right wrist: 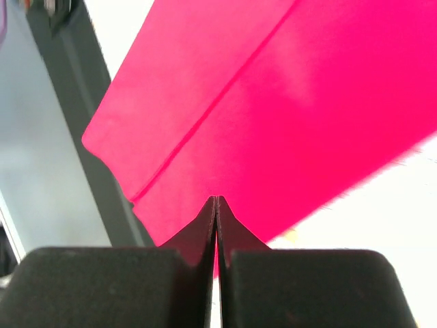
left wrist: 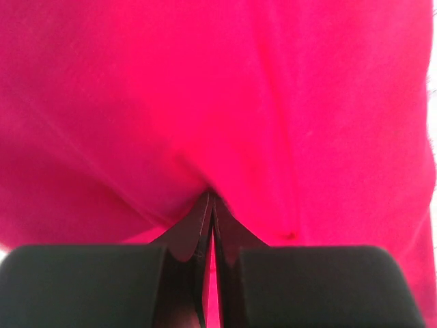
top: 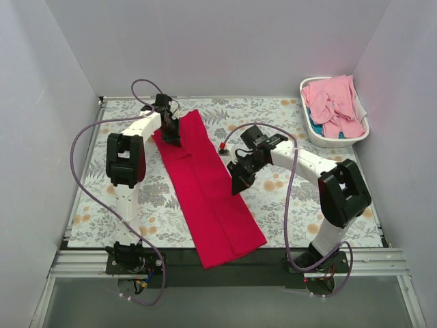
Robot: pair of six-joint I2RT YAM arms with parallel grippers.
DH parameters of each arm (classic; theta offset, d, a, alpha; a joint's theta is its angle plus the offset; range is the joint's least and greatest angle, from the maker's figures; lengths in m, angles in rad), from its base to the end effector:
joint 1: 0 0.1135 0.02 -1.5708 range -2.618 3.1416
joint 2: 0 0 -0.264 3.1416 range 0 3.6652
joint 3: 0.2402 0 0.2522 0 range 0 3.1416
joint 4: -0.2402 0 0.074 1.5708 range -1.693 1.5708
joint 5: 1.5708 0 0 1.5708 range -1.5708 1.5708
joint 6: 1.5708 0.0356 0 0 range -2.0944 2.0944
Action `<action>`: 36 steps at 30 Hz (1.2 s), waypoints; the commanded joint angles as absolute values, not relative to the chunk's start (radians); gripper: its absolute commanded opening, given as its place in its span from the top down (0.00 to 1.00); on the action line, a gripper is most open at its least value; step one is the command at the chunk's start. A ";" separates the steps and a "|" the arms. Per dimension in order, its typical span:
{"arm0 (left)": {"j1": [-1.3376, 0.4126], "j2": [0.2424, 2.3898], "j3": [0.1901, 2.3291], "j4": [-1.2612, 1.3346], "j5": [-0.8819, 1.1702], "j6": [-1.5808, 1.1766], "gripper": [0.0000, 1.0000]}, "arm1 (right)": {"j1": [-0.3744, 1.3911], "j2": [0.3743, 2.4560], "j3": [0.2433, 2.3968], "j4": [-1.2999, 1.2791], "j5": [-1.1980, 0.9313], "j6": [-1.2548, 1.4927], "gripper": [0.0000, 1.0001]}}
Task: Fold and stack the t-shirts
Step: Fold the tshirt
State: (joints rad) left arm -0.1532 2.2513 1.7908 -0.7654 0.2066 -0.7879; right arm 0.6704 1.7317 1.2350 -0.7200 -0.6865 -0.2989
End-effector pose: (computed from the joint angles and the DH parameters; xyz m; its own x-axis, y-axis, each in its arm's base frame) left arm 0.4624 -0.0788 0.1612 -0.8105 -0.5769 -0.1016 -0.5056 0.7766 -0.3758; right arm 0.2535 0.2298 0.2149 -0.5102 -0.6952 -0.5064 -0.8402 0.2771 0.4660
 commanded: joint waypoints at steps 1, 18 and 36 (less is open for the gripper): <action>-0.216 2.345 1.874 -0.764 0.192 -0.770 1.00 | 0.580 1.707 1.288 -0.712 -0.724 -0.245 0.99; -0.285 2.148 2.028 -0.578 0.323 -0.742 0.84 | 0.383 1.929 1.641 -0.580 -0.634 -0.089 0.99; -0.226 2.017 1.494 -0.508 0.509 -0.953 1.00 | 0.413 2.324 1.916 -0.379 -0.646 0.120 0.99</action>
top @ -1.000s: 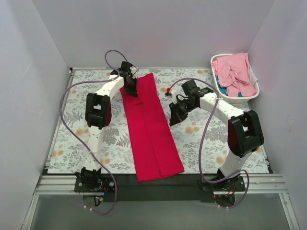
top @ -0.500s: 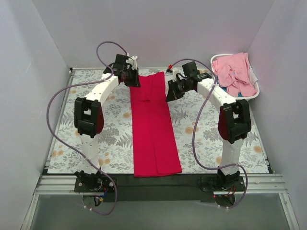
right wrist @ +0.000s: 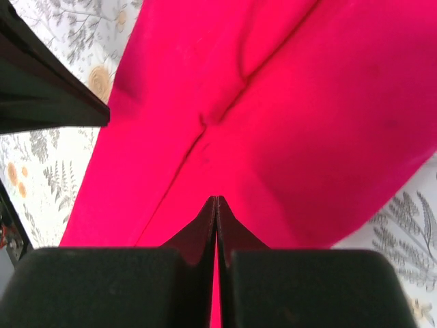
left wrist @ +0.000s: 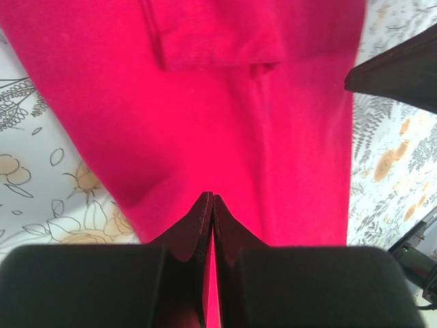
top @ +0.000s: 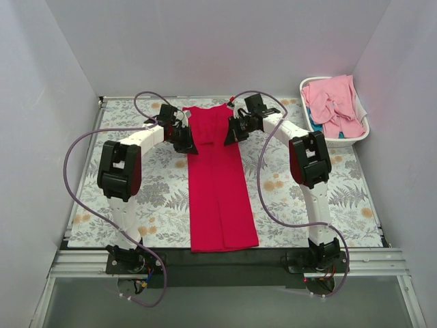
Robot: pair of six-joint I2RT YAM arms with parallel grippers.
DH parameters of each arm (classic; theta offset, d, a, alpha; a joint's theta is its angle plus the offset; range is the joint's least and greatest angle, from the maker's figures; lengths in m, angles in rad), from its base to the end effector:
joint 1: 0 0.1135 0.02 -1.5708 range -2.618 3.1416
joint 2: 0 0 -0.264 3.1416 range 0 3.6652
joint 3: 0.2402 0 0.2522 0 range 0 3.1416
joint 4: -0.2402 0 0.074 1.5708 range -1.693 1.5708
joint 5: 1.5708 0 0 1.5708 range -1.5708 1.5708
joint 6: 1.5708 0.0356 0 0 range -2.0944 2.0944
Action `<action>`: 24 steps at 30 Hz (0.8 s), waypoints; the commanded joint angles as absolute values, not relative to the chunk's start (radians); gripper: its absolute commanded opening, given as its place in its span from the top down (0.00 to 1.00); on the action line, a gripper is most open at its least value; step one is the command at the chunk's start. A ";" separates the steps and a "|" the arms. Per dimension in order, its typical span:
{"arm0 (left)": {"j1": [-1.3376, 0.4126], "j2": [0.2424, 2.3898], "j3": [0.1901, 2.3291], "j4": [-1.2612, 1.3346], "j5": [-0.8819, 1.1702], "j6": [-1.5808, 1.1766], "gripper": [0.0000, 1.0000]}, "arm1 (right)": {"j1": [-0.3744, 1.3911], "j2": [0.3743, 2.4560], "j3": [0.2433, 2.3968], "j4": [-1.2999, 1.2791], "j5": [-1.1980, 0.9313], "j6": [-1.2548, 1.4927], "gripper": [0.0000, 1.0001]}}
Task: Fold and stack the t-shirts
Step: Fold the tshirt
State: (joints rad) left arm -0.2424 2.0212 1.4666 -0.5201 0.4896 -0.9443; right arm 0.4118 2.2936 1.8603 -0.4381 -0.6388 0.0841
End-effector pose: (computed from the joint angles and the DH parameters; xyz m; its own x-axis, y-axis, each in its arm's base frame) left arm 0.4085 -0.1183 0.1805 -0.8482 -0.5267 0.0560 -0.4400 0.6418 -0.6281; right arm 0.4572 0.2229 0.1846 -0.7553 -0.2563 -0.6032 -0.6118 0.6058 0.5087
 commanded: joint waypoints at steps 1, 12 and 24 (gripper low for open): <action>-0.222 2.034 1.500 -0.508 0.511 -0.954 1.00 | 0.413 2.336 1.922 -0.376 -0.640 0.121 0.99; -0.176 2.216 1.606 -0.505 0.494 -0.923 1.00 | 0.399 2.427 1.942 -0.316 -0.589 0.164 0.99; -0.123 2.318 1.744 -0.514 0.529 -0.950 1.00 | 0.367 2.540 2.088 -0.302 -0.589 0.155 0.99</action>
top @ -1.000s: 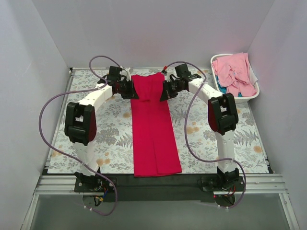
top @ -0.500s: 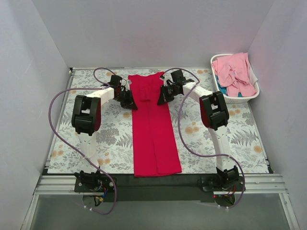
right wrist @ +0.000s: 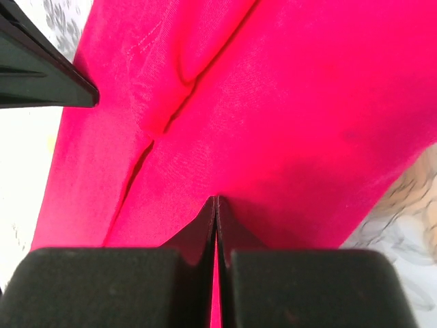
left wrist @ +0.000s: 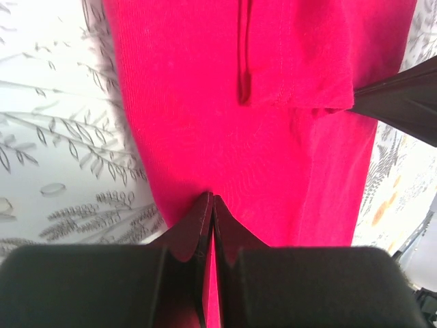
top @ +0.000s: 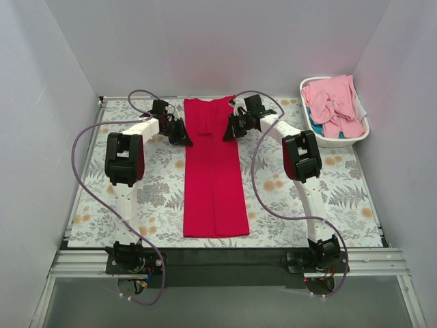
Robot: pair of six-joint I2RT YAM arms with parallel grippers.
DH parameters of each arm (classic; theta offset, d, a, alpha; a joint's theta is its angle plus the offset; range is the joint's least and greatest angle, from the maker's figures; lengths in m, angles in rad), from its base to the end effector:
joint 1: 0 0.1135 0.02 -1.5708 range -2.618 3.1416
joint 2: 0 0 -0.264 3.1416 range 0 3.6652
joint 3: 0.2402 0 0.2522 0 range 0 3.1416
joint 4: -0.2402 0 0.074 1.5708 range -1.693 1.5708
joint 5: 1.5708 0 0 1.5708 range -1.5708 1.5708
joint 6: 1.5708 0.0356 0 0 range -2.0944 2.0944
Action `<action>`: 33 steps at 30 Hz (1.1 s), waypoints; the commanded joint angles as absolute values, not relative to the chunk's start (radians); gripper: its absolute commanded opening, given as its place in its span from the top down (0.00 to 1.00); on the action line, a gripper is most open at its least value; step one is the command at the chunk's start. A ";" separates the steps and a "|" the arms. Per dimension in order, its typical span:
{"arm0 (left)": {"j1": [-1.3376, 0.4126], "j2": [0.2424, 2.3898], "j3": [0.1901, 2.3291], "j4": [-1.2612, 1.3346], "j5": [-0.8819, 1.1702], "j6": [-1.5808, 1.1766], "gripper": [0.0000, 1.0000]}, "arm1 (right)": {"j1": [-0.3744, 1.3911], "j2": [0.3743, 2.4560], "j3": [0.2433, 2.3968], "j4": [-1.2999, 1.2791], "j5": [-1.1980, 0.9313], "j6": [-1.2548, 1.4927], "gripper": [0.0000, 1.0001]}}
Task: Fold and stack the t-shirts
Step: Fold the tshirt
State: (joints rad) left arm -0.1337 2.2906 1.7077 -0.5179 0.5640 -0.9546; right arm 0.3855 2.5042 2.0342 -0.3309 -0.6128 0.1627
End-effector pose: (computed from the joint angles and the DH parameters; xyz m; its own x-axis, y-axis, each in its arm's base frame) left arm 0.4719 -0.0827 0.1345 -0.7984 -0.5885 0.1272 -0.5173 0.5624 -0.6450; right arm 0.5015 0.2256 0.1391 -0.7664 -0.1680 -0.6200 -0.5618 0.6432 0.5202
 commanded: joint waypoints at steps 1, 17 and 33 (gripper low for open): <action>-0.123 2.338 1.765 -0.514 0.529 -0.950 1.00 | 0.364 2.545 2.101 -0.302 -0.586 0.153 0.99; -0.121 2.444 1.864 -0.509 0.526 -0.974 1.00 | 0.311 2.606 2.149 -0.236 -0.575 0.173 0.99; -0.117 2.462 1.957 -0.534 0.601 -0.951 0.98 | 0.301 2.534 2.158 -0.187 -0.621 0.147 0.75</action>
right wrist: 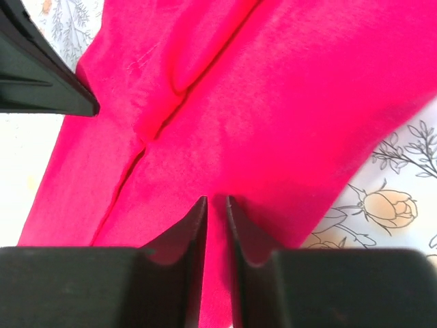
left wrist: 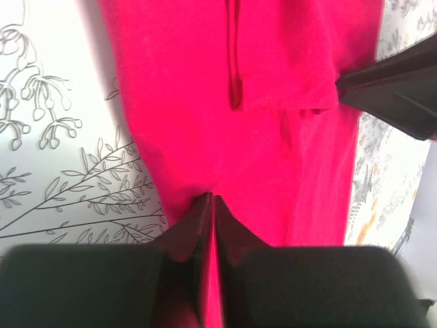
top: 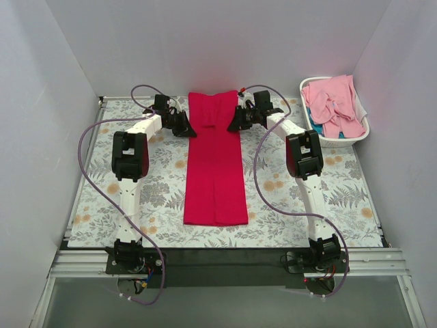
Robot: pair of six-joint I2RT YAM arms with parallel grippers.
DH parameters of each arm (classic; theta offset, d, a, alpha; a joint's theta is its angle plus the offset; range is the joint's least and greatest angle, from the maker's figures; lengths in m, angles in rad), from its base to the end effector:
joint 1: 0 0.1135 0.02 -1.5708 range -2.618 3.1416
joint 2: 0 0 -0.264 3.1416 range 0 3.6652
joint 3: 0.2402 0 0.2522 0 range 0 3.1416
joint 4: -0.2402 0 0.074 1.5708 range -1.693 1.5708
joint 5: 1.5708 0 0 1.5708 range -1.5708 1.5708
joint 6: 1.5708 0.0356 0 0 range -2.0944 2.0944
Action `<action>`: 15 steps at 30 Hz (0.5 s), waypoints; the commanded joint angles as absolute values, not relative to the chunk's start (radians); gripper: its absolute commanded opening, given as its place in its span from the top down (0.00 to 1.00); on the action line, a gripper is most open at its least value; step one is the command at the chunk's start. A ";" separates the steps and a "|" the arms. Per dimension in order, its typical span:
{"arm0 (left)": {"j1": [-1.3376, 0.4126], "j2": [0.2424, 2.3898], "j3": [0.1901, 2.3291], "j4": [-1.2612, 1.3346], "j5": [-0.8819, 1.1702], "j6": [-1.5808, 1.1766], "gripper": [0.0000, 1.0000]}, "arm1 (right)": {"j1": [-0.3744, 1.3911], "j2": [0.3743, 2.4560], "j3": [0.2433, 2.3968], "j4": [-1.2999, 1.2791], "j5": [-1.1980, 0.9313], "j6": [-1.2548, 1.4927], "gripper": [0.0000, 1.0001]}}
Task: Fold and stack the t-shirts
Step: Fold the tshirt
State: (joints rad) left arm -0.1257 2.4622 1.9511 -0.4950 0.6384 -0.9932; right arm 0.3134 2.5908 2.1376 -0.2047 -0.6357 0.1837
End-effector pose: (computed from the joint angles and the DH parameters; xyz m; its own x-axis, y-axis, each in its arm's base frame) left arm 0.5165 -0.0867 0.1252 -0.8070 -0.5761 0.1295 -0.4744 0.5019 -0.7232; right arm 0.5383 0.1967 0.1356 -0.6988 -0.0720 -0.7116 -0.5770 0.6446 0.5015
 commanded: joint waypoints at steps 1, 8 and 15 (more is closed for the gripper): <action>-0.114 2.445 1.954 -0.528 0.623 -0.950 0.91 | 0.301 2.486 2.154 -0.189 -0.623 0.128 0.71; -0.081 2.139 1.858 -0.460 0.767 -0.867 0.59 | 0.308 2.140 1.999 -0.251 -0.629 -0.073 0.20; 0.038 1.688 1.528 -0.301 0.887 -0.726 0.37 | 0.348 1.820 1.846 -0.527 -0.444 -0.380 0.02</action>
